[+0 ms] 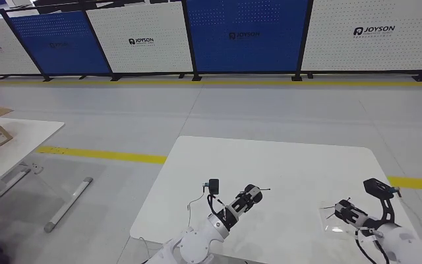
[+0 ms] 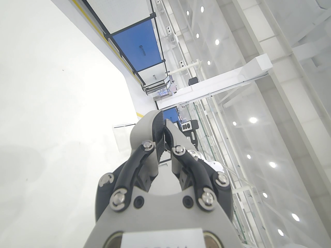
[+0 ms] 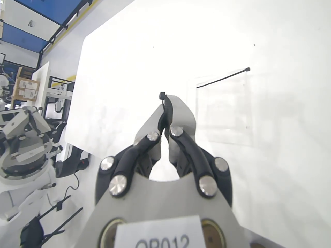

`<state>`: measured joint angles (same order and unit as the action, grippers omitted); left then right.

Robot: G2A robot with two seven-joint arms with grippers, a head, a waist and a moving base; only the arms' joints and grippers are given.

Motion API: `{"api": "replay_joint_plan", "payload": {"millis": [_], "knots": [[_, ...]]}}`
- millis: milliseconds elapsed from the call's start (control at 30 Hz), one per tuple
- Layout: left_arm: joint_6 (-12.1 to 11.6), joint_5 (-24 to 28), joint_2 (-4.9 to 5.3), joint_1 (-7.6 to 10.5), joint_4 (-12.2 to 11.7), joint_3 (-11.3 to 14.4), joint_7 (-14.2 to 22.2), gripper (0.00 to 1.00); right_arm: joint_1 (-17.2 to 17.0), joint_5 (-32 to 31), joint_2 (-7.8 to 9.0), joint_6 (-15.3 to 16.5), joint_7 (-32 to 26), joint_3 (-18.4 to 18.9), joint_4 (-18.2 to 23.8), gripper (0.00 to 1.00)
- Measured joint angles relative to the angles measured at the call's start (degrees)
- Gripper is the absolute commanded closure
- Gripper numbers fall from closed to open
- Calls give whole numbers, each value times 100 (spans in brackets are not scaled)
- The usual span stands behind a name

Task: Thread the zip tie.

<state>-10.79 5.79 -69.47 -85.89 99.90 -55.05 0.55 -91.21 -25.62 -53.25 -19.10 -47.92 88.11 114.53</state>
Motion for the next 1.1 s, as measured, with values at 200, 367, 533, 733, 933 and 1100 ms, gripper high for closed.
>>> {"api": "replay_joint_plan", "payload": {"millis": [200,367,533,733,933,1100], "knots": [[0,0,0,0,0,0,0,100,-578,1024,-132,270,1310,168,190,100],[0,0,0,0,0,0,0,100,-1139,859,-229,201,2861,-36,469,100],[0,0,0,0,0,0,0,100,-1114,864,-226,202,2727,-20,461,100],[0,0,0,0,0,0,0,100,-1115,864,-226,203,2736,-21,461,100],[82,-218,-6,46,21,63,9,100,-1115,864,-226,203,2736,-21,461,100],[366,-608,-85,206,-39,431,-19,100,-1115,864,-226,203,2736,-21,461,100]]}}
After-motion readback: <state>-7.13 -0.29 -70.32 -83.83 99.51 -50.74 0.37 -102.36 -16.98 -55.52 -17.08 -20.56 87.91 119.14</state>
